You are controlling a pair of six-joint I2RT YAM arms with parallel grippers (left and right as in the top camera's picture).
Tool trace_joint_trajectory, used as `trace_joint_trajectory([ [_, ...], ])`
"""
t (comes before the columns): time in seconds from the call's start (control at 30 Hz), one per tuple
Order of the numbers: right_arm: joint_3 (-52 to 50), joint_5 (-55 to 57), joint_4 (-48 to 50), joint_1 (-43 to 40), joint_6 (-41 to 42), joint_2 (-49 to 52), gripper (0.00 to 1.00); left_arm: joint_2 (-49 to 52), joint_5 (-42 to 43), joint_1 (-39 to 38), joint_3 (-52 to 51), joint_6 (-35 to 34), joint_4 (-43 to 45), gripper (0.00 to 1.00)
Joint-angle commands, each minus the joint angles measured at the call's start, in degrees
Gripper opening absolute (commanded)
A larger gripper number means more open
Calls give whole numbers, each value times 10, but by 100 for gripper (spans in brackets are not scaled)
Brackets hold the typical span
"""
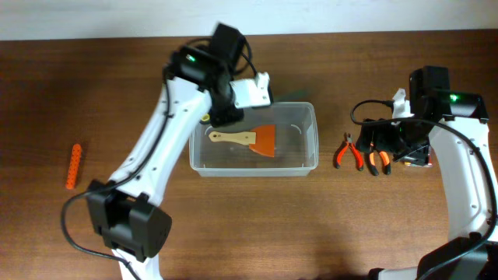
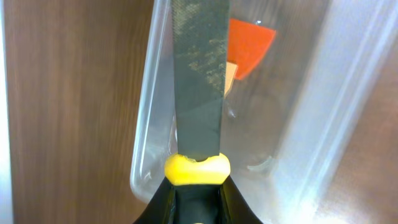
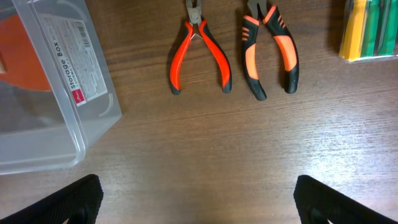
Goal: Pack container
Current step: 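Place the file into the clear box and release with the left gripper, then grasp the orange bit strip with the left gripper and lift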
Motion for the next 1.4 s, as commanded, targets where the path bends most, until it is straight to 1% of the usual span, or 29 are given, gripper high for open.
trace_joint_trajectory([
  [0.0, 10, 7, 0, -5, 0, 1, 99, 4, -18, -1, -72, 76, 63, 2],
  [0.07, 10, 7, 0, -5, 0, 1, 99, 4, -17, -2, -108, 90, 116, 2],
  [0.2, 10, 7, 0, -5, 0, 1, 99, 4, -17, -2, -157, 91, 203, 2],
  [0.27, 10, 7, 0, -5, 0, 1, 99, 4, -17, -2, -178, 91, 235, 8],
  [0.37, 10, 7, 0, -5, 0, 1, 99, 6, -17, -2, -191, 91, 257, 24],
  [0.4, 10, 7, -1, -5, 0, 1, 99, 7, -17, -2, -191, 91, 257, 31],
  [0.43, 10, 7, -1, -5, 0, 1, 99, 7, -18, -2, -191, 91, 256, 42],
  [0.47, 10, 7, -1, -5, 0, 1, 99, 7, -19, -2, -191, 87, 255, 63],
  [0.5, 10, 7, -1, -5, 0, 1, 99, 5, -21, -4, -190, 86, 249, 99],
  [0.57, 10, 7, -1, -5, 0, 1, 99, 0, -31, -10, -187, 87, 224, 99],
  [0.63, 10, 7, -1, -5, 0, 1, 99, -7, -67, -19, -177, 82, 188, 99],
  [0.67, 10, 7, -1, -5, 0, 1, 99, -11, -93, -24, -169, 66, 169, 99],
  [0.73, 10, 7, -1, -5, 0, 1, 99, -18, -158, -31, -147, 8, 131, 99],
  [0.83, 10, 7, 0, -5, 0, 1, 98, -27, -286, -23, -104, -147, 80, 99],
  [0.87, 10, 7, 0, -5, 0, 1, 99, -29, -299, -15, -92, -181, 59, 99],
  [0.93, 10, 7, -1, -5, 0, 1, 99, -38, -288, 17, -72, -236, 20, 99],
  [1.0, 10, 7, -1, -5, 0, 1, 99, -47, -258, 65, -67, -279, -9, 99],
  [1.1, 10, 7, -1, -5, 0, 1, 98, -47, -179, 168, -69, -298, -52, 99],
  [1.2, 10, 7, -1, -5, 0, 1, 98, -46, -113, 291, -83, -314, -38, 99],
  [1.37, 10, 7, 0, -5, 0, 1, 99, -40, -77, 459, -112, -314, 3, 99],
])
